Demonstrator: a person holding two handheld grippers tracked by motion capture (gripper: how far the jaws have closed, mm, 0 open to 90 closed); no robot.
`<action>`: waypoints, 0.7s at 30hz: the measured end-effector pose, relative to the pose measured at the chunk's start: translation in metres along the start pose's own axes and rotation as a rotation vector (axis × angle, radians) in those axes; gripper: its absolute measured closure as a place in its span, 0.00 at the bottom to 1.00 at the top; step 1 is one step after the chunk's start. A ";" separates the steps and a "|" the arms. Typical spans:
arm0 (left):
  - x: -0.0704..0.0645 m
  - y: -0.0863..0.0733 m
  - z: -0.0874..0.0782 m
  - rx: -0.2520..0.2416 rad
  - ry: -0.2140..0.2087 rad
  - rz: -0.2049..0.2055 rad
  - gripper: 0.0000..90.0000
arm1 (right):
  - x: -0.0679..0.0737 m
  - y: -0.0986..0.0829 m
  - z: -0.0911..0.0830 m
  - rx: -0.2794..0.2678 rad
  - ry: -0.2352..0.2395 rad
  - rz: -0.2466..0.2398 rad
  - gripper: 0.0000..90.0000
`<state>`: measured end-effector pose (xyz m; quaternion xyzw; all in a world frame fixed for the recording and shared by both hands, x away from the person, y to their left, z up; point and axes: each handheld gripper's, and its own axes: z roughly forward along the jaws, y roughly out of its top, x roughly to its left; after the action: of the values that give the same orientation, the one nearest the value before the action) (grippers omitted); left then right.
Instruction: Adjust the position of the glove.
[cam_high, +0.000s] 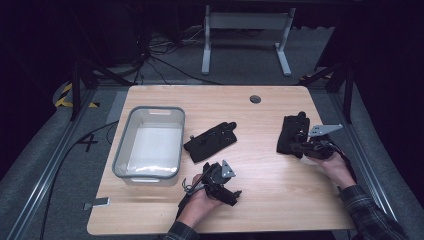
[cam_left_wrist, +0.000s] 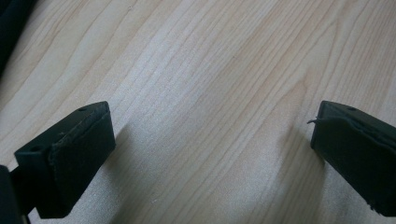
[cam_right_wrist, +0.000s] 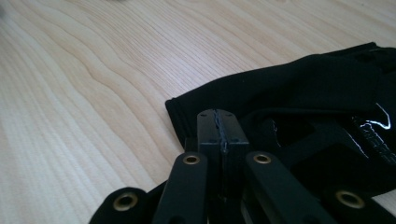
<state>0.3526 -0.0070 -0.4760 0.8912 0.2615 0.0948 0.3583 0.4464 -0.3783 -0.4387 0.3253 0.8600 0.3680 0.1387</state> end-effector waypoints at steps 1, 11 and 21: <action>0.000 0.000 0.000 0.000 0.000 0.000 0.00 | -0.001 0.000 0.002 0.007 0.001 0.002 1.00; 0.000 0.000 0.000 0.000 0.000 -0.002 0.00 | -0.001 -0.006 0.012 0.037 -0.005 -0.007 1.00; 0.000 0.000 0.000 0.000 -0.002 0.000 0.00 | 0.005 -0.015 0.004 0.038 0.029 -0.003 1.00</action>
<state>0.3526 -0.0070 -0.4761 0.8913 0.2611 0.0942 0.3586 0.4381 -0.3807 -0.4518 0.3210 0.8693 0.3560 0.1204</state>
